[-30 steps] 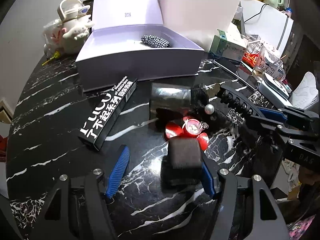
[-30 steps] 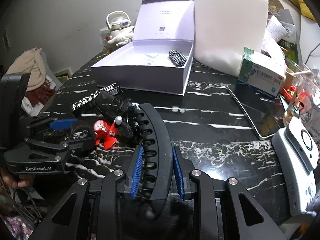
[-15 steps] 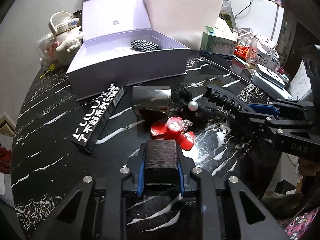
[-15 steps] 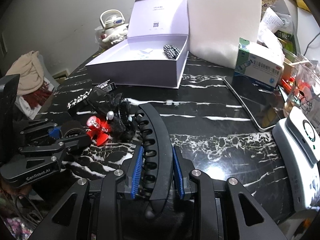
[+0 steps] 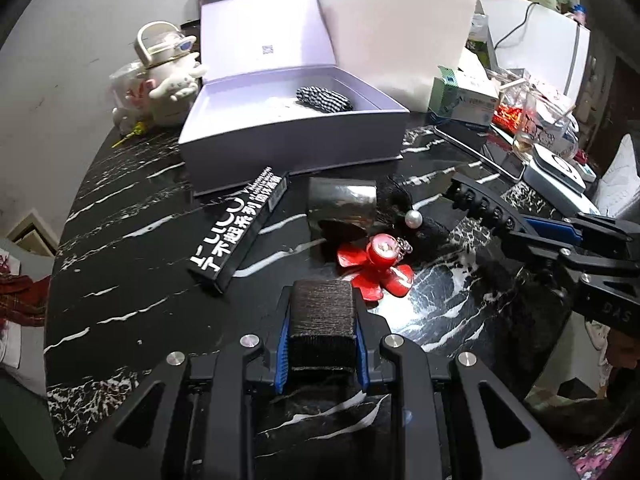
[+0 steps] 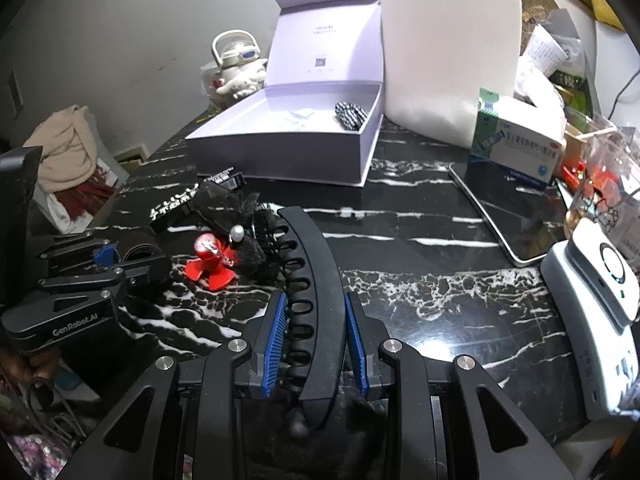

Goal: Organize rigid objects
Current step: 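Carry the ring with the left gripper while the right gripper carries the comb toward the lavender box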

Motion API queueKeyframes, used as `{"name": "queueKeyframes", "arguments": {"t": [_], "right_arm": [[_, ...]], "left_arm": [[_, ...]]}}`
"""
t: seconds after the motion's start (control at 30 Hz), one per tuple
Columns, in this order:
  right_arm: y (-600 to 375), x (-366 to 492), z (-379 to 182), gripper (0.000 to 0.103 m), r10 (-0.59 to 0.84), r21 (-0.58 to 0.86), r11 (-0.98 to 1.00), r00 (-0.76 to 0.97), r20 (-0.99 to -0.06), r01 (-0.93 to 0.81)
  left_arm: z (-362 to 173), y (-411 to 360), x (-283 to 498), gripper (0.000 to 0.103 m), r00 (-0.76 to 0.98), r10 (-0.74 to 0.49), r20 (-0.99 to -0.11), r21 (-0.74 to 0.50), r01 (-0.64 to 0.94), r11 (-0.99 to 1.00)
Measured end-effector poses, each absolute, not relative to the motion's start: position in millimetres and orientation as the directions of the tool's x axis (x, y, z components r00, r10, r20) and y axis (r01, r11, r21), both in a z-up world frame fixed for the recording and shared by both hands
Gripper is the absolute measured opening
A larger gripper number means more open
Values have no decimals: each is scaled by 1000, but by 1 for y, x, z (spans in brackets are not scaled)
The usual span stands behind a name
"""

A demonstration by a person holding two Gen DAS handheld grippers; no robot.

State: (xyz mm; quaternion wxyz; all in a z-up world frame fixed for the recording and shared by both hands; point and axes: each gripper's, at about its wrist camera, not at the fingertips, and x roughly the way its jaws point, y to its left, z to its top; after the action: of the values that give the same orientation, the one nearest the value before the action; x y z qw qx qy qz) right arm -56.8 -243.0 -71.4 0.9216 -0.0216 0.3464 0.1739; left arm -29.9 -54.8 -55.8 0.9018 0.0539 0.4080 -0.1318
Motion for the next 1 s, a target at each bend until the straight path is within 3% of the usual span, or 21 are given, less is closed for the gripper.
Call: {"name": "queueKeyframes", "arguments": {"t": [1.0], "right_arm": [[-220, -36, -11, 29, 366, 32, 901, 718, -591, -433]], "left_arm": [[15, -33, 9, 25, 699, -180, -692, -26, 226, 974]]}}
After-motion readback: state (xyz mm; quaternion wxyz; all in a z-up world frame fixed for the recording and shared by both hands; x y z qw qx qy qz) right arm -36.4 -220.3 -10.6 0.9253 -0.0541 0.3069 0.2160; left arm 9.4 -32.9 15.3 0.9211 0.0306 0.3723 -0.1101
